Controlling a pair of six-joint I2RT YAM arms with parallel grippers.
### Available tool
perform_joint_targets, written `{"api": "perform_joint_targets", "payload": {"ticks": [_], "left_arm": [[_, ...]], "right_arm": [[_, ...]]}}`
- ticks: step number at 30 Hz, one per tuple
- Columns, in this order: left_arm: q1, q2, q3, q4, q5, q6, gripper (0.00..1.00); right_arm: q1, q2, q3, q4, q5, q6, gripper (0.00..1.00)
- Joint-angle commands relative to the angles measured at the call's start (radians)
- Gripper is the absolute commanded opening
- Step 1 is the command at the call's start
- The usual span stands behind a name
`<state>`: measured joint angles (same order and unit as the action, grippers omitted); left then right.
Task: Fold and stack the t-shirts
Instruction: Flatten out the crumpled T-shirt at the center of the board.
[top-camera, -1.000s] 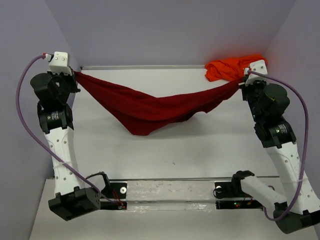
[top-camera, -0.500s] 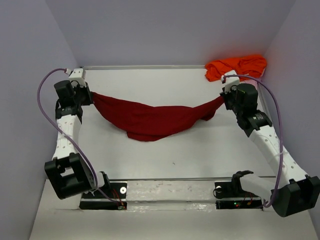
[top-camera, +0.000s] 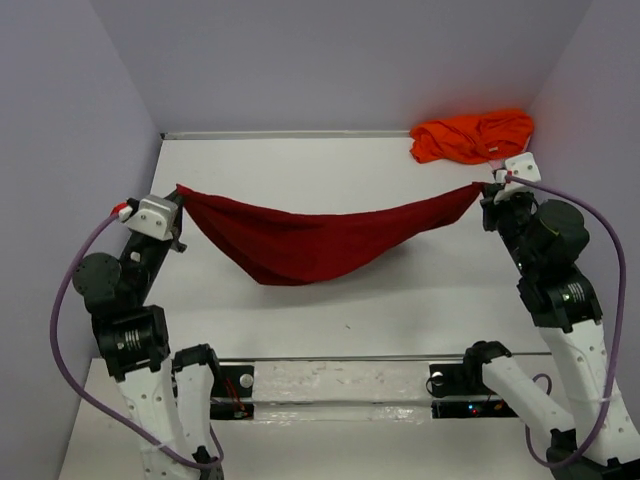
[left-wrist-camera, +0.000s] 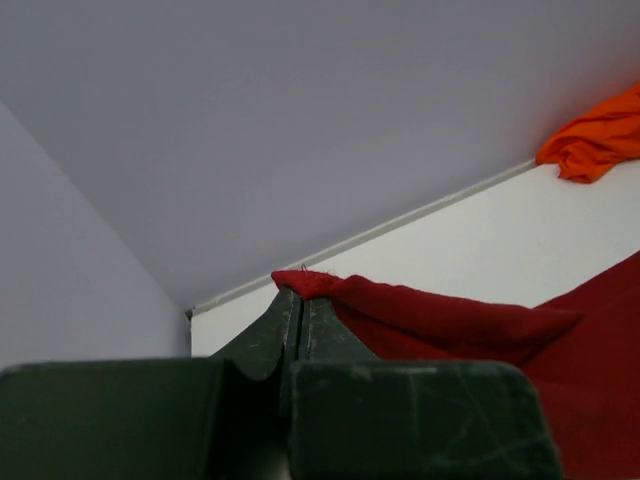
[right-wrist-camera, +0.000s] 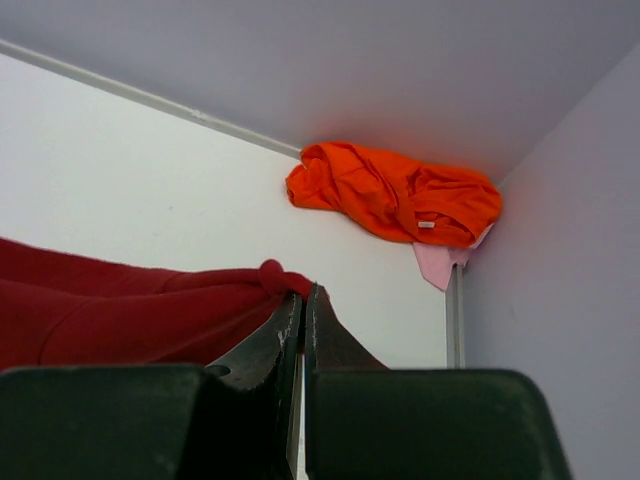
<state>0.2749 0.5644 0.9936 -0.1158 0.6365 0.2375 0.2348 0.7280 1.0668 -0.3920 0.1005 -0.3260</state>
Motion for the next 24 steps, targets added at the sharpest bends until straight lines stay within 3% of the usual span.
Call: {"api": "perform_joint_targets", "payload": {"ticks": [1, 6, 12, 16, 17, 18, 19, 20, 21, 24], "left_arm": [[-0.002, -0.012, 0.033, 0.031, 0.049, -0.090, 0.00], [-0.002, 0.150, 0.128, 0.145, -0.012, -0.197, 0.00], [-0.002, 0.529, 0.217, 0.275, -0.101, -0.332, 0.00], [-0.003, 0.728, 0.255, 0.262, -0.187, -0.348, 0.00], [-0.003, 0.791, 0.269, 0.242, -0.184, -0.328, 0.04], [-0.003, 0.817, 0.295, 0.188, -0.170, -0.311, 0.53], [-0.003, 0.834, 0.307, 0.158, -0.175, -0.275, 0.65], [-0.003, 0.836, 0.301, 0.136, -0.178, -0.256, 0.87], [-0.003, 0.822, 0.287, 0.137, -0.179, -0.238, 0.99], [-0.002, 0.743, 0.228, 0.137, -0.167, -0.115, 0.99]], "right_arm": [[-0.026, -0.027, 0.090, -0.030, -0.002, 0.015, 0.00], [-0.035, 0.071, 0.162, 0.007, -0.018, 0.044, 0.00], [-0.035, 0.273, 0.179, 0.106, 0.008, 0.031, 0.00], [-0.035, 0.391, 0.127, 0.157, -0.002, 0.030, 0.00], [-0.035, 0.415, 0.118, 0.162, -0.001, 0.030, 0.00], [-0.035, 0.450, 0.093, 0.180, -0.002, 0.027, 0.00], [-0.035, 0.465, 0.085, 0.185, -0.008, 0.025, 0.00], [-0.044, 0.478, 0.076, 0.192, -0.015, 0.025, 0.00], [-0.045, 0.496, 0.061, 0.197, -0.028, 0.022, 0.00], [-0.045, 0.514, 0.044, 0.196, -0.041, 0.018, 0.00]]}}
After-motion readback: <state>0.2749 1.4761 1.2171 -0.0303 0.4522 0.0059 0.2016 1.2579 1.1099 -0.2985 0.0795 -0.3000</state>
